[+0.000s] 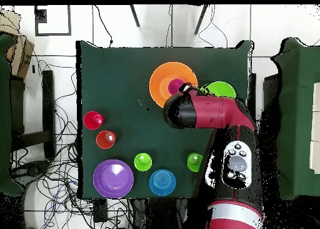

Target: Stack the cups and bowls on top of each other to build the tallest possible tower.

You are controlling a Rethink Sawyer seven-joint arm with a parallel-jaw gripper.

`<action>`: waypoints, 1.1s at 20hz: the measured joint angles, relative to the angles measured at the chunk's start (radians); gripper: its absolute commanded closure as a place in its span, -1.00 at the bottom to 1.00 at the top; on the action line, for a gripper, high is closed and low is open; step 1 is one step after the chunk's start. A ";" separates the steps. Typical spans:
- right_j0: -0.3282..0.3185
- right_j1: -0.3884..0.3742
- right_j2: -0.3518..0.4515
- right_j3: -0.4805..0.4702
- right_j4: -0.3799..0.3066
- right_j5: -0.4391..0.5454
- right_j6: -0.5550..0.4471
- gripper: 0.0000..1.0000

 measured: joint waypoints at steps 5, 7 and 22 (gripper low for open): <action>0.074 0.025 -0.022 -0.057 0.032 0.036 0.000 1.00; 0.100 0.037 -0.032 -0.081 0.042 0.043 0.000 1.00; 0.177 0.088 -0.109 -0.145 0.062 0.047 0.000 1.00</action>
